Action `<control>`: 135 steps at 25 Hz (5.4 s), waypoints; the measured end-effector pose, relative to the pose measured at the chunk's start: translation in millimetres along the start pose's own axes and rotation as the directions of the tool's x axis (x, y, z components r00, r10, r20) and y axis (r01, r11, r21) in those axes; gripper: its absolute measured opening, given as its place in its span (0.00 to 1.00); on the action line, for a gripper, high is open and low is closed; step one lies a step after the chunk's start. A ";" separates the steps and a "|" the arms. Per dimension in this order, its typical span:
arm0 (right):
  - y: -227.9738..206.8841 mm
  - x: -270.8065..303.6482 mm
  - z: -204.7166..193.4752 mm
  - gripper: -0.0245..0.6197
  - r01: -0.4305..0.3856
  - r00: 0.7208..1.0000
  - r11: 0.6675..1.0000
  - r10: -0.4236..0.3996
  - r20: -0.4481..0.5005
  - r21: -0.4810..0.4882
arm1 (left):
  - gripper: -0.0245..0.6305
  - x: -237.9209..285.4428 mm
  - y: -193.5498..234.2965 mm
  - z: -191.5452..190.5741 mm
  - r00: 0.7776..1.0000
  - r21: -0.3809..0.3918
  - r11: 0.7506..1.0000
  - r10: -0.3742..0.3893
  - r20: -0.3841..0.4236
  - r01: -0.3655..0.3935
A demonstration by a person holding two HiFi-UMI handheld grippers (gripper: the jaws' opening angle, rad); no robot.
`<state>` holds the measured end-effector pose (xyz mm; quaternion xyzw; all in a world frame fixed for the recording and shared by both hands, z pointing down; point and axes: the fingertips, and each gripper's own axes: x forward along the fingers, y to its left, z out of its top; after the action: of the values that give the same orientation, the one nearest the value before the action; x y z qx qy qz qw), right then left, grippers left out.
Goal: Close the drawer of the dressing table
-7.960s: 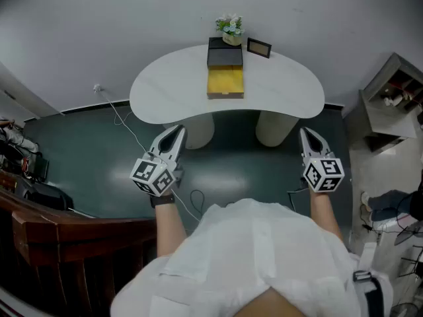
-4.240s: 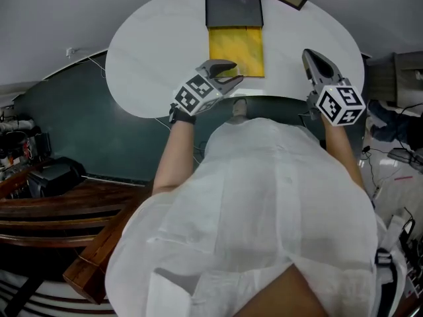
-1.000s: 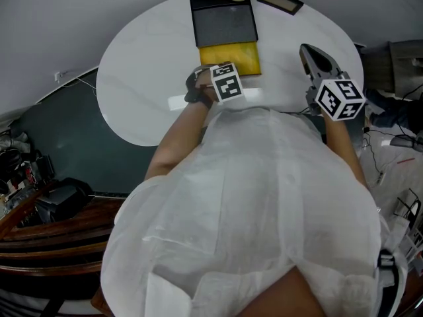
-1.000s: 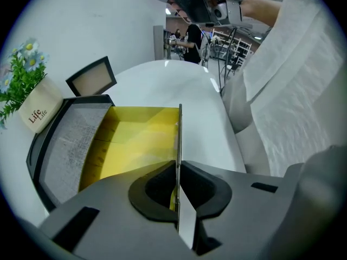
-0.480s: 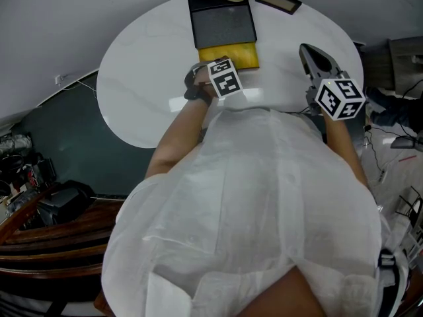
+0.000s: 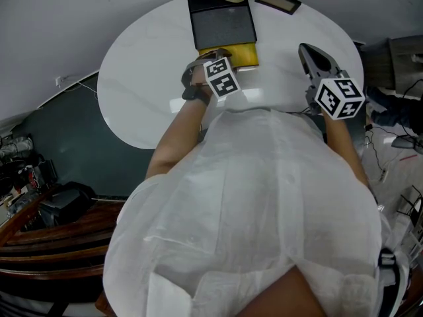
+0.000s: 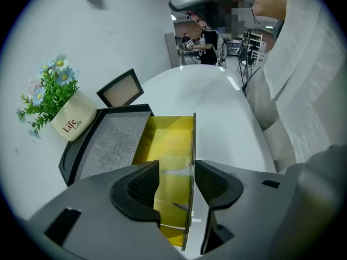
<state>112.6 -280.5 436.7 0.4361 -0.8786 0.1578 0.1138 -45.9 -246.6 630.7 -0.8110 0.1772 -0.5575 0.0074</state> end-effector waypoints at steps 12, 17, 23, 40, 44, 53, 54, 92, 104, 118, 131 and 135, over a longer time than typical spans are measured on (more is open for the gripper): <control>-1.1 2.0 -1.9 0.05 0.005 1.000 1.000 -0.005 0.001 0.002 | 0.52 -8.9 21.0 7.3 0.999 0.083 0.996 0.041 0.006 -0.041; -2.2 0.9 -2.4 0.05 0.008 1.000 1.000 -0.008 0.003 0.005 | 0.53 -15.6 42.7 12.2 0.996 0.075 0.994 0.084 0.021 -0.086; -2.9 -0.5 -1.7 0.05 0.011 1.000 1.000 -0.011 0.009 0.008 | 0.42 -33.6 86.8 19.4 0.994 0.020 0.995 0.096 0.057 -0.097; -5.8 -3.4 -7.1 0.05 0.021 1.000 1.000 -0.021 0.002 0.017 | 0.75 -0.2 30.6 -20.6 0.988 0.107 0.986 -0.112 -0.108 0.124; -7.8 -5.7 -6.7 0.05 0.025 1.000 0.999 -0.025 0.005 0.019 | 0.75 2.3 34.3 -20.1 0.993 0.124 0.989 -0.066 -0.094 0.077; -6.3 -3.4 -6.1 0.05 0.023 1.000 1.000 -0.023 0.005 0.019 | 0.75 3.5 36.0 -21.0 0.997 0.126 0.991 -0.042 -0.072 0.051; -6.3 -3.3 -5.8 0.05 0.023 1.000 1.000 -0.023 0.005 0.019 | 0.74 3.4 36.1 -21.2 0.996 0.127 0.991 -0.042 -0.074 0.051; -5.3 -3.9 -2.6 0.05 0.028 1.000 0.999 -0.028 0.007 0.020 | 0.21 -11.6 73.8 -12.1 0.999 0.008 1.000 -0.001 -0.041 0.002; -4.4 3.1 -1.7 0.05 0.019 1.000 1.000 -0.020 0.013 0.012 | 0.23 -13.6 79.3 -6.1 0.995 -0.189 0.982 0.012 0.099 0.007; -9.0 5.7 4.6 0.05 0.009 0.998 1.000 -0.010 0.055 0.024 | 0.17 -159.5 102.9 5.5 0.676 -0.661 0.749 0.462 0.574 0.049; -0.8 -3.9 5.7 0.05 0.015 0.999 0.999 -0.014 0.044 -0.029 | 0.09 -254.3 72.8 -57.0 0.525 -0.798 0.598 0.703 0.480 -0.070; 5.9 -2.7 6.2 0.05 0.023 0.999 0.996 -0.020 0.035 -0.083 | 0.09 -255.1 63.8 -61.5 0.524 -0.806 0.588 0.708 0.472 -0.069</control>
<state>109.1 -277.5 429.1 0.4430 -0.8816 0.1121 0.1185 -199.9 -219.5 410.6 -0.8306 0.5488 -0.0279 -0.0904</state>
